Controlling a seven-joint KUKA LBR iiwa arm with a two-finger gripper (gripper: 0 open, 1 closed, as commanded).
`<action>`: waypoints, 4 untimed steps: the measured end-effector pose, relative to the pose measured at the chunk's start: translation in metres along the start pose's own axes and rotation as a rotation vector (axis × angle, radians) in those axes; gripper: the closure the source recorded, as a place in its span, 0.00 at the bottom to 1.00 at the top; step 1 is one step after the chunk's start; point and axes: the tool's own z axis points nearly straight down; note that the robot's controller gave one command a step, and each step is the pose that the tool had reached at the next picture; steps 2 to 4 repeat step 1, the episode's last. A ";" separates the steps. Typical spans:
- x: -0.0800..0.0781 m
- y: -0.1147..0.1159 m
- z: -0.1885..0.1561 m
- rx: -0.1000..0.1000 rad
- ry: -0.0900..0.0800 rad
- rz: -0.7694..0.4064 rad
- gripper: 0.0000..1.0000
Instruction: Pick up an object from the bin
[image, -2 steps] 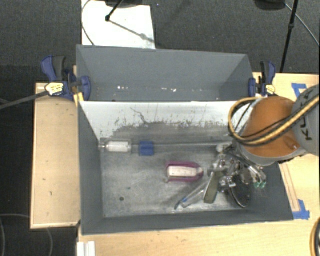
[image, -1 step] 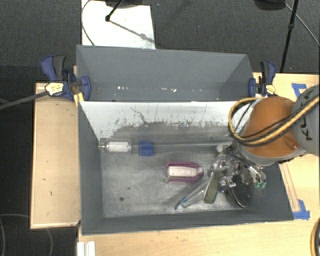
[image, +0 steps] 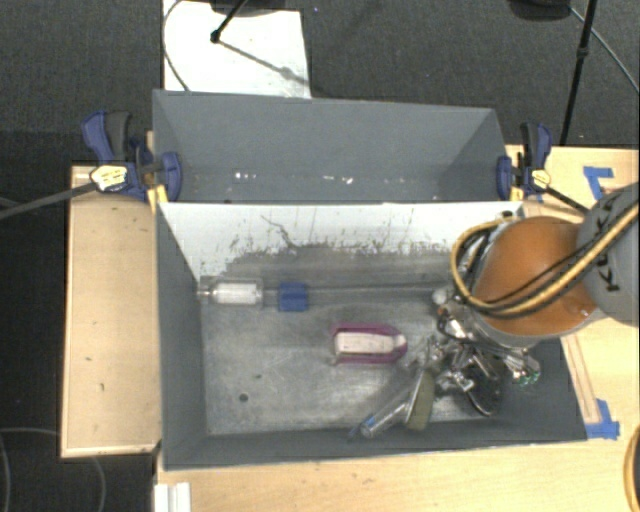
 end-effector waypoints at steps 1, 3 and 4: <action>-0.010 0.006 -0.126 0.003 -0.005 0.014 1.00; -0.010 0.006 -0.126 0.003 -0.005 0.014 1.00; -0.010 0.006 -0.126 0.003 -0.005 0.014 1.00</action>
Offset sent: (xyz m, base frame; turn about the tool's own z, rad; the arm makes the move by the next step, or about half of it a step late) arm 0.0032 0.0087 0.1212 0.0159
